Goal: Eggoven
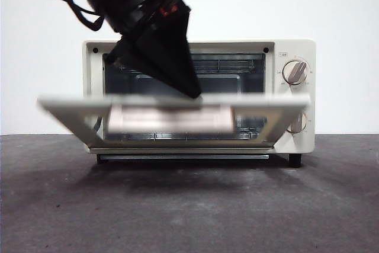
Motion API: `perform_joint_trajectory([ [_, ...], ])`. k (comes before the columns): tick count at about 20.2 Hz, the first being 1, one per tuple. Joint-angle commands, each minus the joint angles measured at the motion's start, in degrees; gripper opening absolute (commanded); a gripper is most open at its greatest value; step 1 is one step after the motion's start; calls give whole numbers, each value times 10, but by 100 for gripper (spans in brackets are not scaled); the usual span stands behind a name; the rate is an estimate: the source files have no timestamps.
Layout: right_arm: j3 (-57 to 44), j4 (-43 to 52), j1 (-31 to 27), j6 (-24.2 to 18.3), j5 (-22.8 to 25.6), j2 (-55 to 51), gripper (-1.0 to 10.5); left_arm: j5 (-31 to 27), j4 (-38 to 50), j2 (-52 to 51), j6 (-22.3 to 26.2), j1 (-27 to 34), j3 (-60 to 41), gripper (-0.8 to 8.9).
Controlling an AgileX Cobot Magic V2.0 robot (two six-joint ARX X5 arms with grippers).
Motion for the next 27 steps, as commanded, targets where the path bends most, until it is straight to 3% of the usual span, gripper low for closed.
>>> perform_joint_trajectory([
  [1, 8, 6, 3, -5, 5, 12, 3, -1, 6, -5, -24, -12, 7, 7],
  [8, 8, 68, 0, -3, 5, 103, 3, -3, 9, -126, -43, 17, 7, 7],
  [14, 9, 219, -50, 1, -66, 267, 3, -47, -72, -293, -33, 90, 7, 7],
  [17, 10, 290, -83, 27, -100, 350, 3, -47, -115, -357, -25, 117, 7, 7],
  [27, 71, 328, -127, 23, -104, 513, 3, -47, -167, -439, -24, 124, 7, 7],
])
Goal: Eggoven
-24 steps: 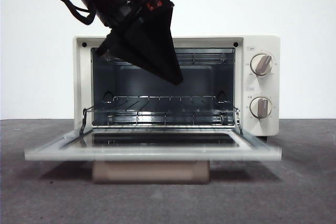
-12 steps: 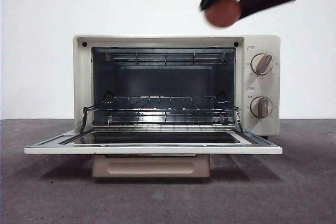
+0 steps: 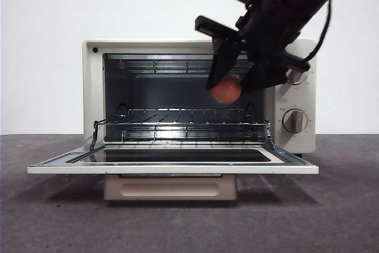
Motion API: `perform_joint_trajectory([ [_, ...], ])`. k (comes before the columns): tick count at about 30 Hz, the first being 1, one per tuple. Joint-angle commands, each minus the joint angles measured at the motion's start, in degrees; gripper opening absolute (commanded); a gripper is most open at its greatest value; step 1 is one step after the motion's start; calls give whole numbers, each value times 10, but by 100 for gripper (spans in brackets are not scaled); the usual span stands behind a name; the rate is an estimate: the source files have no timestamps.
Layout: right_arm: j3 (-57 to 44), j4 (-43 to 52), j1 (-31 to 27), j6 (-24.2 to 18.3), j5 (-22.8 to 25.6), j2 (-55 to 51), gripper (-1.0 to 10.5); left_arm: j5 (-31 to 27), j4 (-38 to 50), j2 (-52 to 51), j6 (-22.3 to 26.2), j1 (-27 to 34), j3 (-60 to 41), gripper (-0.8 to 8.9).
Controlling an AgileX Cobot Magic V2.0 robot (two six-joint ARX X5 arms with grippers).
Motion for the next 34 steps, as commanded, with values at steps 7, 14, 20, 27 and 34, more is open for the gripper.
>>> perform_joint_trajectory([
  [7, 26, 8, -7, 1, 8, 56, 3, 0, -20, -17, 10, -2, 7, 7],
  [14, 26, -2, -9, -5, 11, 59, 3, 0, -20, -17, 9, -2, 7, 7],
  [20, 26, -30, -7, -8, 10, 72, 3, 0, -20, -17, 9, -2, 7, 7],
  [27, 26, -22, 1, -9, 15, 72, 182, 0, -19, -17, 9, -2, 7, 7],
  [34, 26, -13, 4, -10, 17, 71, 282, 0, -19, -17, 9, -2, 7, 7],
])
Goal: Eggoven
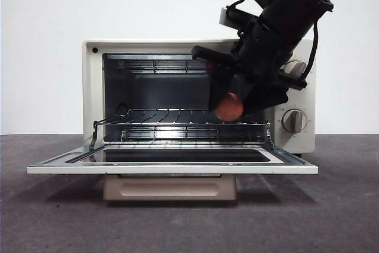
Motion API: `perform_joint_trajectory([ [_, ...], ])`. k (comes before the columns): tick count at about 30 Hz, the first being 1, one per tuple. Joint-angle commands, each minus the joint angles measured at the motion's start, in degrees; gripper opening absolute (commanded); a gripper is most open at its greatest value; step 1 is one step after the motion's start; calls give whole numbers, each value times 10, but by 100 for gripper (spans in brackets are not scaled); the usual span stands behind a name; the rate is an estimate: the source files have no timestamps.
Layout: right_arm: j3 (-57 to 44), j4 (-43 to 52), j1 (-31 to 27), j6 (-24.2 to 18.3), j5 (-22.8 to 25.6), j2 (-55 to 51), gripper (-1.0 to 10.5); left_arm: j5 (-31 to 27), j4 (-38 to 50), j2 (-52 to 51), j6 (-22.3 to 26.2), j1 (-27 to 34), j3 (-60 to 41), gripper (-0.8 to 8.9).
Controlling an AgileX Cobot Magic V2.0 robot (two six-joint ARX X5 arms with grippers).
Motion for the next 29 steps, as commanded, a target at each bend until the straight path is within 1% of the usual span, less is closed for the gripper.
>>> perform_joint_trajectory([
  [1, 5, 7, 8, -6, 0, 13, 287, 0, 7, 3, 9, -2, 7, 7],
  [5, 5, 7, 8, -6, 2, 13, 306, 0, 7, 3, 9, -2, 7, 7],
  [8, 5, 7, 8, -6, 13, 13, 315, 0, 6, 3, 9, -2, 7, 7],
  [17, 7, 7, 8, -7, 16, 9, 315, 0, 7, 3, 9, -2, 7, 7],
  [24, 9, 8, 8, -11, 24, -16, 330, 0, 7, 3, 9, -2, 7, 7],
  [29, 9, -13, 8, -11, 27, -37, 343, 0, 7, 3, 9, -2, 7, 7],
])
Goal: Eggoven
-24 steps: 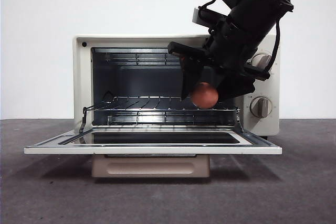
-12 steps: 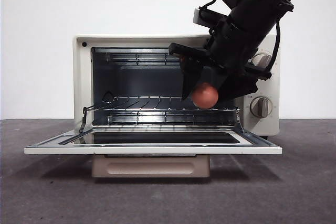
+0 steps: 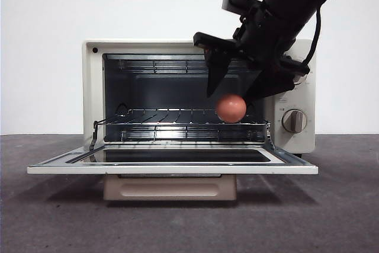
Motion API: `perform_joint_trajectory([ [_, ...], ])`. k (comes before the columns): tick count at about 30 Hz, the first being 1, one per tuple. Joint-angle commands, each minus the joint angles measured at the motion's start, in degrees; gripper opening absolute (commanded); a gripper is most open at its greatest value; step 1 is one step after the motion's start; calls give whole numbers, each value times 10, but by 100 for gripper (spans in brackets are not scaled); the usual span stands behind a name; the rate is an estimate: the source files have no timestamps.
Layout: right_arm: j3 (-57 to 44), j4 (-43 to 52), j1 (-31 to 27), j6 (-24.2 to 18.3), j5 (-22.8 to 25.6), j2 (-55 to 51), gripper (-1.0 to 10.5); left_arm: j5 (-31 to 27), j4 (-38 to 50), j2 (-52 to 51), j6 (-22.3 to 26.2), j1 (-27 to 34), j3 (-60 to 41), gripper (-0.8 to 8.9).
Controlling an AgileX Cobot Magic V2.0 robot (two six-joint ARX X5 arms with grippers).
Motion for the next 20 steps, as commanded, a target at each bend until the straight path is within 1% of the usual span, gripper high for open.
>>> perform_joint_trajectory([
  [1, 9, -17, 6, -5, 2, -12, 343, 0, 7, 3, 10, -2, 7, 7],
  [6, 9, -39, 18, -5, 3, -56, 342, -1, 11, 7, 18, -2, 7, 7],
  [11, 9, -74, 29, -11, 0, -132, 342, -7, 44, 23, 24, 11, 0, 7],
  [16, 9, -145, 47, -28, 2, -230, 342, -6, 87, 44, 22, 55, -39, 6],
  [20, 9, -200, 52, -35, 1, -299, 342, 20, 141, 60, 3, 97, -102, 6],
])
